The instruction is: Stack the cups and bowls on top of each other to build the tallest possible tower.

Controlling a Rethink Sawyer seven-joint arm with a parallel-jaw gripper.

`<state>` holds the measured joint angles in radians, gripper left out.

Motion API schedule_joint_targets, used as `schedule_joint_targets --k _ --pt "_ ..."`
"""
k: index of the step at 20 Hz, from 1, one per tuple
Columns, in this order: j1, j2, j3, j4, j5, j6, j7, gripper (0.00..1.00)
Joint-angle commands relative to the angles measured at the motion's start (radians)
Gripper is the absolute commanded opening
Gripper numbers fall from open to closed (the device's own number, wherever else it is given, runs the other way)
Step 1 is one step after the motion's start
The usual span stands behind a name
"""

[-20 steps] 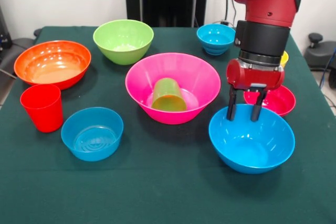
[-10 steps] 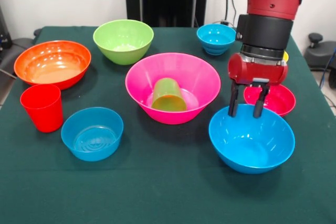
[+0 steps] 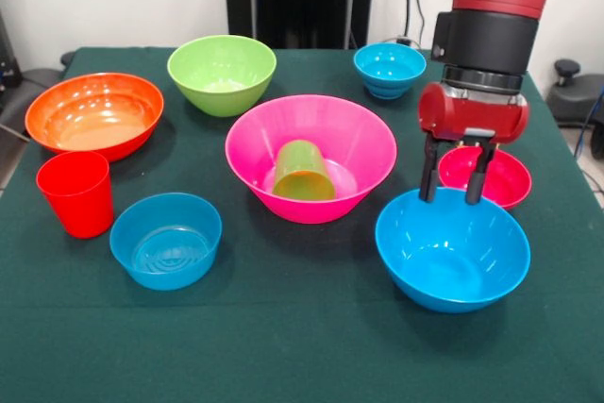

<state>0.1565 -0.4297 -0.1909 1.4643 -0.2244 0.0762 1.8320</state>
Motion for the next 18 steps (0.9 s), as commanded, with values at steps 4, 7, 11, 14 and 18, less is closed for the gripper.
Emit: schedule_joint_targets --k 4,7,11,14,18 --pt "-0.021 0.006 0.175 -0.020 -0.079 0.101 -0.044 1.00" --pt "-0.066 0.003 0.262 -0.027 -0.137 0.120 -0.141 1.00" --pt "-0.090 0.002 0.315 -0.038 -0.190 0.150 -0.183 1.00" --pt "-0.104 -0.004 0.348 -0.037 -0.231 0.167 -0.204 1.00" --pt "-0.102 -0.003 0.353 -0.041 -0.263 0.173 -0.176 1.00"
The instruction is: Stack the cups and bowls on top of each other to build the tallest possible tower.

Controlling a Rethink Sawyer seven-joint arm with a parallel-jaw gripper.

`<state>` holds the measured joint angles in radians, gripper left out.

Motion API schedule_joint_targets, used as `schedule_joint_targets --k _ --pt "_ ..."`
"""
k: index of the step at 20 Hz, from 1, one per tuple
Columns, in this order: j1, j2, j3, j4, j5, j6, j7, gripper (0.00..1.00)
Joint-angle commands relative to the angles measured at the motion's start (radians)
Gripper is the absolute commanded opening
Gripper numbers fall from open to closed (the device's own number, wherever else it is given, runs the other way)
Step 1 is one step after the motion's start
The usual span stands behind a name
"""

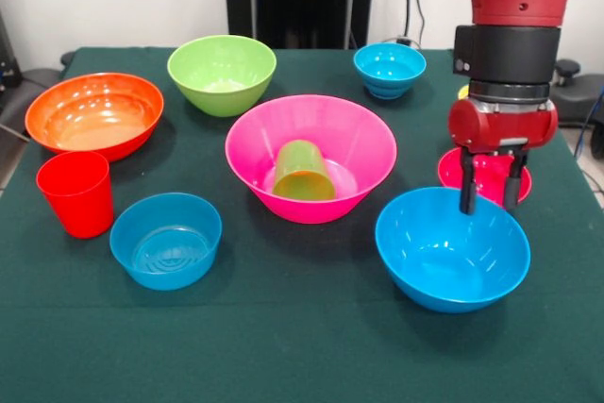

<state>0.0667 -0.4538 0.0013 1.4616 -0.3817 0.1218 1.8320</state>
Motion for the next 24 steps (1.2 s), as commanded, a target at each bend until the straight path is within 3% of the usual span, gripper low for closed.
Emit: schedule_joint_targets --k 1,5,13,24 --pt "-0.011 0.022 0.161 -0.040 -0.110 0.131 -0.169 1.00" --pt "0.005 0.033 0.152 -0.061 -0.117 0.153 -0.133 1.00" --pt "0.087 0.113 0.056 -0.166 -0.090 0.169 -0.033 1.00" --pt "0.085 0.121 -0.027 -0.113 0.070 0.168 0.162 1.00"
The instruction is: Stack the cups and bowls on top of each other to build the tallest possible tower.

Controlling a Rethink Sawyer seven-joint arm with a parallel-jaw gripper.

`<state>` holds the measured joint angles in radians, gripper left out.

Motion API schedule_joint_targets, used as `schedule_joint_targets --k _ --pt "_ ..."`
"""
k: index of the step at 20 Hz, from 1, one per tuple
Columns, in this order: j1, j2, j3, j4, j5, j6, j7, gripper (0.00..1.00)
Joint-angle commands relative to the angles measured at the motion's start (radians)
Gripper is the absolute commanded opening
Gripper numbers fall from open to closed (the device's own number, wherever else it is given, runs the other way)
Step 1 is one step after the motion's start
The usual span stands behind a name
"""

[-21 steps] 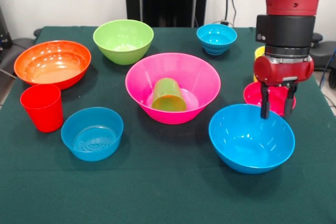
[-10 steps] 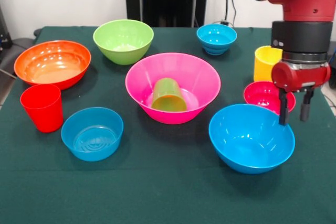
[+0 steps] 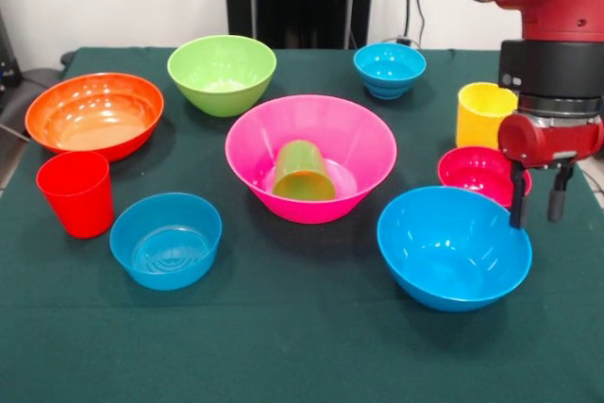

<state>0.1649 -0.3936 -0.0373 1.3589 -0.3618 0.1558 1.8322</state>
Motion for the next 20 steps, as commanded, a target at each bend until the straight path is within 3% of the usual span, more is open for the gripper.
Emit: schedule_joint_targets --k 1,5,9,16,20 --pt "-0.018 0.059 0.001 0.002 0.075 0.118 0.191 1.00" --pt "-0.003 0.059 -0.064 0.033 0.153 0.068 0.264 1.00" --pt "0.022 0.076 -0.112 0.036 0.186 0.042 0.264 1.00" --pt "0.082 0.174 -0.193 -0.066 0.241 0.051 0.285 1.00" --pt "0.084 0.185 -0.191 -0.083 0.249 0.053 0.264 1.00"
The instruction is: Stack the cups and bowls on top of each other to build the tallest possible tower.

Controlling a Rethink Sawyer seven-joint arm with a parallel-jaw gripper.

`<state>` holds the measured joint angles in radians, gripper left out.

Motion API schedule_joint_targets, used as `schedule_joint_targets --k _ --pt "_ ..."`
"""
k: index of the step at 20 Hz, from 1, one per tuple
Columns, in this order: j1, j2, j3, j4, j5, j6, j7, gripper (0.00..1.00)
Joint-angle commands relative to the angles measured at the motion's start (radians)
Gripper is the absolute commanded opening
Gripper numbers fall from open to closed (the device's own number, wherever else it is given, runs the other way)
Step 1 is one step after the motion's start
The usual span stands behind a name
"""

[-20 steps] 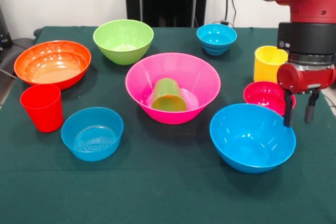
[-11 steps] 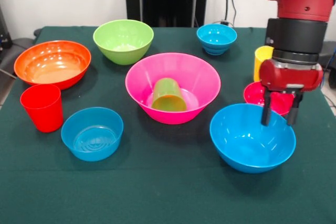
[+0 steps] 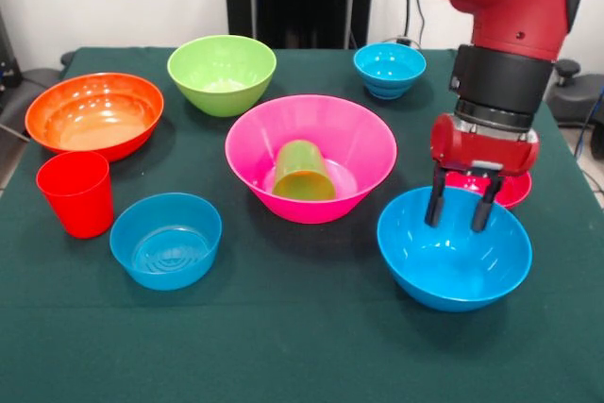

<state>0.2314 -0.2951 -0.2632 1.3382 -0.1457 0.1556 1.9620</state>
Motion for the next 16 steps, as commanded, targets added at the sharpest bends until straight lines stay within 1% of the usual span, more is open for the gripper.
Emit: schedule_joint_targets --k 1,5,6,8,11,16 --pt "0.018 0.084 0.035 -0.059 0.032 0.051 0.131 1.00" --pt "0.020 0.007 0.051 0.040 0.010 0.045 0.115 1.00" --pt "0.021 -0.031 0.061 0.087 -0.001 0.040 0.110 1.00" --pt "0.027 -0.082 0.070 0.145 -0.012 0.037 0.105 1.00" --pt "0.034 -0.127 0.078 0.191 -0.015 0.037 0.103 1.00" --pt "0.029 -0.197 0.096 0.232 -0.007 0.077 0.084 1.00"
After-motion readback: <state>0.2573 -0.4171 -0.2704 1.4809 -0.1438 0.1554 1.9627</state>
